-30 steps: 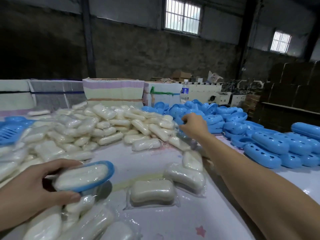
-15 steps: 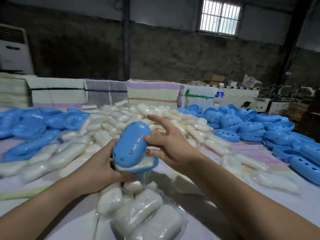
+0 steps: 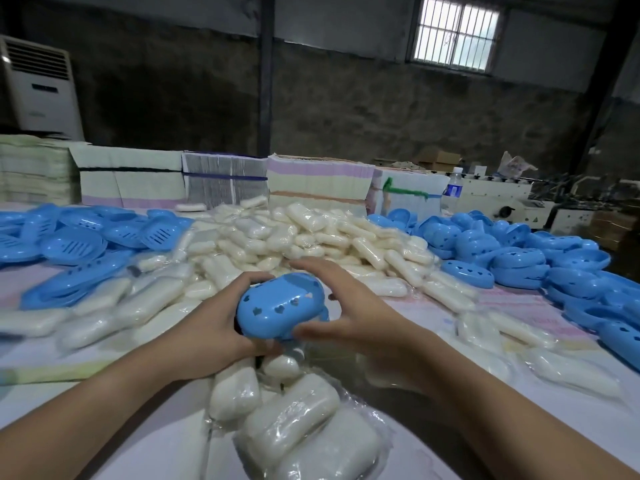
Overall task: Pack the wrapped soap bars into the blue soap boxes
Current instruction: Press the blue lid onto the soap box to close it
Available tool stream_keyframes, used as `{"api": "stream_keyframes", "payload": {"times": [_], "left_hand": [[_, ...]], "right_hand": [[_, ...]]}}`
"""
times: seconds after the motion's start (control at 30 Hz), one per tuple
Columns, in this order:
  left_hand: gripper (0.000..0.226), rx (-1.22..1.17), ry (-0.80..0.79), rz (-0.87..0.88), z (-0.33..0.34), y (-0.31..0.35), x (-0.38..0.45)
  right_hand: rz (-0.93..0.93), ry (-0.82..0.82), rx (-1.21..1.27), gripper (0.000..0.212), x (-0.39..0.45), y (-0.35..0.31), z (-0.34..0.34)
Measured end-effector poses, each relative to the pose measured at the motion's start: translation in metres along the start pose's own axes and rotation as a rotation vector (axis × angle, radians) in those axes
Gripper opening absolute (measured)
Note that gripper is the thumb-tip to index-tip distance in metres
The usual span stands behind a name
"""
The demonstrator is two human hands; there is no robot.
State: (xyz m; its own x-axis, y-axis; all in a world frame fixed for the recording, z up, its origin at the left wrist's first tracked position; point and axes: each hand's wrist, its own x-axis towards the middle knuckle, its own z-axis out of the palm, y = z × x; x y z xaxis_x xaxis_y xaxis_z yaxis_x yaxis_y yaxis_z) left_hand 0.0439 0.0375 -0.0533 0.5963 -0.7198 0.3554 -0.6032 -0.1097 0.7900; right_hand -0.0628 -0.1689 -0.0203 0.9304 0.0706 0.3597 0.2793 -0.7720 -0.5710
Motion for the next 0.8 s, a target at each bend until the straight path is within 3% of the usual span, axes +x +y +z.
{"api": "stream_keyframes", "payload": {"times": [0.13, 0.3, 0.53, 0.8], "left_hand": [[0.090, 0.010, -0.007, -0.027, 0.000, 0.003, 0.000], [0.093, 0.004, 0.050, -0.071, 0.001, 0.006, -0.001], [0.093, -0.070, 0.150, -0.143, 0.001, 0.015, -0.003], [0.094, -0.536, 0.261, -0.224, 0.007, 0.033, -0.004]], "right_hand": [[-0.117, -0.055, -0.080, 0.061, 0.005, -0.006, 0.004], [-0.041, 0.057, -0.098, 0.058, 0.008, 0.004, 0.002], [-0.010, -0.034, -0.045, 0.065, 0.004, 0.007, 0.007], [-0.022, 0.090, 0.204, 0.060, 0.004, -0.001, 0.011]]}}
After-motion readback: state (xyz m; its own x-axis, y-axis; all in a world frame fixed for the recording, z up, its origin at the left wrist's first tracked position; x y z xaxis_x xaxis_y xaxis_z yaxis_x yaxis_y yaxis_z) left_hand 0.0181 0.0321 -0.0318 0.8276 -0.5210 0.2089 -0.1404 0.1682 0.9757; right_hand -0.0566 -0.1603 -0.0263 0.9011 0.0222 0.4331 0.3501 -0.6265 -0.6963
